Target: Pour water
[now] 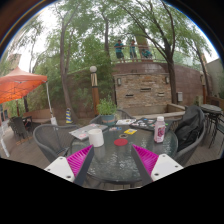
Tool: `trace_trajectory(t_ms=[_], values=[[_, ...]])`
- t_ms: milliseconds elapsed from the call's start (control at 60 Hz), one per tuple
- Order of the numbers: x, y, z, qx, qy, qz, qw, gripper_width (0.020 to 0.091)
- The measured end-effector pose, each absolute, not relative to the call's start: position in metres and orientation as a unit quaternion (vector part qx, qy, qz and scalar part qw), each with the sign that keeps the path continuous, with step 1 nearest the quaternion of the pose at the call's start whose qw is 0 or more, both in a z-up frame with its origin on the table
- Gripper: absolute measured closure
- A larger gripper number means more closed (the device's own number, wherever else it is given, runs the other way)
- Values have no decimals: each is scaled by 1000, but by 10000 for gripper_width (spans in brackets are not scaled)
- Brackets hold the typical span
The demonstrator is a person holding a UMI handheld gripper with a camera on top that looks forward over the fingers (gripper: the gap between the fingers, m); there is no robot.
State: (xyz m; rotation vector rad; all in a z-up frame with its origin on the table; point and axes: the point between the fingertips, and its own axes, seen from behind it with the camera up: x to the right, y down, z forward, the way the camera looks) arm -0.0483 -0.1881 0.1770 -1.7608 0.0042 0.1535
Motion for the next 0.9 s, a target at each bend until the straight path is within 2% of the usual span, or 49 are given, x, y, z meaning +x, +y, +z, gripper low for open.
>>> trace_trajectory(t_ms=[267, 367, 617, 667, 900], values=[[-20, -157, 164, -765, -13, 39, 642, 281], [12, -118, 152, -760, -15, 33, 649, 292], [155, 0, 126, -746, 74, -47, 660, 275], [172, 22, 114, -751, 78, -59, 653, 276], [219, 110, 96, -748, 88, -86, 652, 277]])
